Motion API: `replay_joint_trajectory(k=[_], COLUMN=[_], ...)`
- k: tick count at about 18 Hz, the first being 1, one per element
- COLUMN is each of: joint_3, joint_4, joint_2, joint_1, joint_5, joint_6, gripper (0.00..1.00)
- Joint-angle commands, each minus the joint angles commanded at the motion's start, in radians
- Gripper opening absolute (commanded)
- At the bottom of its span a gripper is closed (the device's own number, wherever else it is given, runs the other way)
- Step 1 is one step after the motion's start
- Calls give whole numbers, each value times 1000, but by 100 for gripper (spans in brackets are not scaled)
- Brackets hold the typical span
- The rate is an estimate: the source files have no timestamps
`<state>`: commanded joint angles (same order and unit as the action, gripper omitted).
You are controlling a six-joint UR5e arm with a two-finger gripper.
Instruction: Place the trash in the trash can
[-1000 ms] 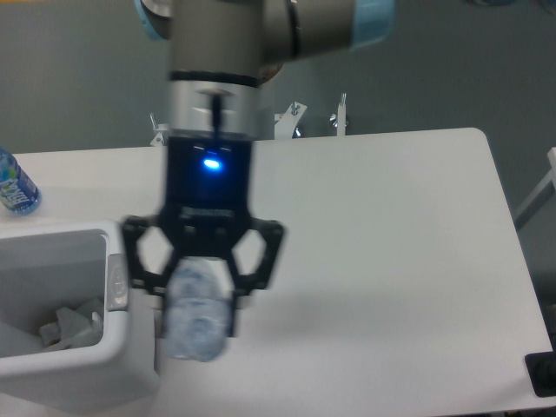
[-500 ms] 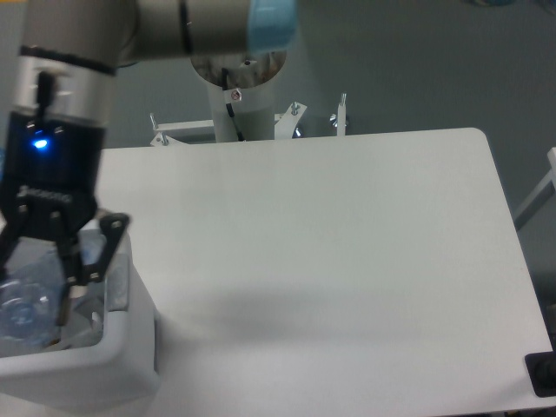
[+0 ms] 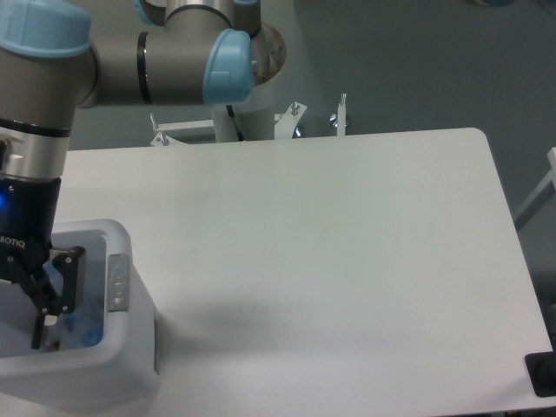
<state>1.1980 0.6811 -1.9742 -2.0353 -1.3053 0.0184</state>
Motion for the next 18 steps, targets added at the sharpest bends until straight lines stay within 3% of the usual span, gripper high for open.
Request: replay_joint_trajectory(k=[3,8,10,15,18], joint_3=[-40,-32,-15,136,190], joint_4=[0,20,66,195,257], joint_2=[9,32,55,161,201], joint_1=[-100,-245,-284,-353,-382], joint_5=[-3,-26,-64,-100,-181], joint_6=[-2,-43,-179,-558,-745], gripper=[100,100,100,100,100])
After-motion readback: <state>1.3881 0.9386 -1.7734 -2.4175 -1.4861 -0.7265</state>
